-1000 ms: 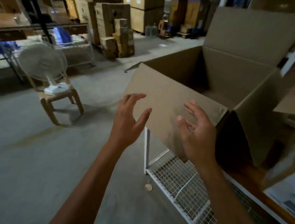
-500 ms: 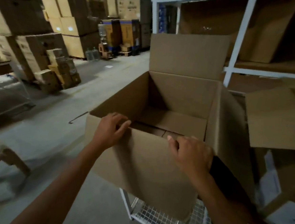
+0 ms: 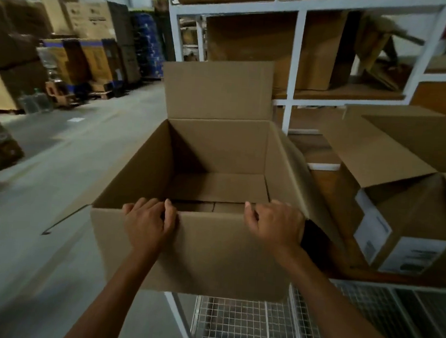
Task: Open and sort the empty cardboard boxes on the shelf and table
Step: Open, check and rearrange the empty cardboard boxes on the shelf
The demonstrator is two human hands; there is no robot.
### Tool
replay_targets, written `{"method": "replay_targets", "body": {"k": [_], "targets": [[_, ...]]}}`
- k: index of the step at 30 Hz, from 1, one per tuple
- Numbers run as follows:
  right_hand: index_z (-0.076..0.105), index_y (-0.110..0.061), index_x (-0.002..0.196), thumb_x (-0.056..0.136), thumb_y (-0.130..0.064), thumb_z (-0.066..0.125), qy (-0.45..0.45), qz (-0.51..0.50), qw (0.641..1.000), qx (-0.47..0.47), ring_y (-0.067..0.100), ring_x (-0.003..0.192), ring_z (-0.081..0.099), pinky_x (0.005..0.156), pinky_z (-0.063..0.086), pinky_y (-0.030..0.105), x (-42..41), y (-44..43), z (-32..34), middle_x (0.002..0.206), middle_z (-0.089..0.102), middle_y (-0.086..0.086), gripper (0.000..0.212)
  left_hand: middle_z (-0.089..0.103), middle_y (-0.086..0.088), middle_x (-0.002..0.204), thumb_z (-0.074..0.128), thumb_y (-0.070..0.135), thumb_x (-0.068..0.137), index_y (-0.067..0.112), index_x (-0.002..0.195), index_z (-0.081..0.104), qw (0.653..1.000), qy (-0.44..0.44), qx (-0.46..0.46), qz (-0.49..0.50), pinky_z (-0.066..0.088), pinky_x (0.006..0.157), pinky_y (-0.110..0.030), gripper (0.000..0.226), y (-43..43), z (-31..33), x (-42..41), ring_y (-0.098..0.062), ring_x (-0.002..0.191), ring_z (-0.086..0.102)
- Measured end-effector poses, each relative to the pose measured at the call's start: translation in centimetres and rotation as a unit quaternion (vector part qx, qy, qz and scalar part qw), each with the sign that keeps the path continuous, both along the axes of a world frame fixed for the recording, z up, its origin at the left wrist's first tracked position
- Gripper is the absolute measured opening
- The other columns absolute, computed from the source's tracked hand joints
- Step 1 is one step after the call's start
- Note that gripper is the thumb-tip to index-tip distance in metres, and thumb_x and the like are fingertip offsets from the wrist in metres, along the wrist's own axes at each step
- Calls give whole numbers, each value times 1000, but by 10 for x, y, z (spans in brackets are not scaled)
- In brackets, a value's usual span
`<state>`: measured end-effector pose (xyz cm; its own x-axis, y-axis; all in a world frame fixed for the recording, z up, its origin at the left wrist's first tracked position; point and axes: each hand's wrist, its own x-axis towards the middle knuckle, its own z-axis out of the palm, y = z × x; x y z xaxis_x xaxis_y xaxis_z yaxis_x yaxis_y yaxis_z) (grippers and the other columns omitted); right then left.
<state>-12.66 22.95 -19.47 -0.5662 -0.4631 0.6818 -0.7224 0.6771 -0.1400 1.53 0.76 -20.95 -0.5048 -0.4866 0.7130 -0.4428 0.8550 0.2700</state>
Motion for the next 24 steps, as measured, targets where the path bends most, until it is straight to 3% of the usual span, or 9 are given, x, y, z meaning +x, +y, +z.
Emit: {"method": "replay_targets", "body": {"k": [6, 10, 17, 19, 22, 24], "targets": [[50, -20, 48, 96, -44, 33, -38, -12, 999, 19, 17, 39, 38, 47, 46, 31, -9, -17, 5, 42, 38, -4, 57, 48, 6, 56, 31, 41, 96, 20, 56, 59, 998, -45, 30, -25, 37, 73, -35, 53, -24, 11, -17, -13, 58, 41], [53, -17, 48, 97, -42, 32, -30, -31, 999, 16, 17, 39, 39, 45, 41, 27, -15, -7, 0, 42, 40, -3, 59, 56, 4, 59, 32, 41, 96, 19, 60, 64, 998, -48, 32, -40, 37, 75, -35, 53, -16, 7, -21, -16, 62, 48], [47, -23, 55, 95, -51, 12, -96, -80, 989, 78, 19, 52, 49, 58, 47, 33, -9, -6, 10, 52, 49, 1, 60, 61, 1, 65, 27, 42, 95, 18, 65, 67, 995, -95, 26, -18, 37, 80, -38, 56, -12, 10, -24, -21, 70, 53], [43, -23, 55, 97, -51, 14, -117, -65, 986, 103, 21, 52, 52, 65, 52, 38, -2, 1, 16, 54, 52, 2, 59, 64, 0, 71, 28, 42, 96, 18, 68, 67, 993, -114, 28, -12, 37, 85, -40, 54, -7, 15, -22, -23, 76, 57], [38, -25, 55, 102, -46, 27, -140, -1, 983, 120, 25, 61, 56, 64, 50, 39, 2, 13, 29, 61, 53, 3, 53, 65, -3, 74, 34, 39, 100, 20, 70, 61, 986, -157, 37, -37, 36, 94, -41, 45, 10, 26, -26, -25, 80, 61], [51, -21, 63, 101, -42, 37, -165, 45, 979, 107, 25, 67, 58, 66, 51, 42, 4, 25, 34, 68, 57, 4, 46, 62, -2, 71, 35, 40, 101, 21, 72, 56, 983, -164, 39, -78, 36, 98, -42, 40, 33, 31, -30, -26, 79, 62]]}}
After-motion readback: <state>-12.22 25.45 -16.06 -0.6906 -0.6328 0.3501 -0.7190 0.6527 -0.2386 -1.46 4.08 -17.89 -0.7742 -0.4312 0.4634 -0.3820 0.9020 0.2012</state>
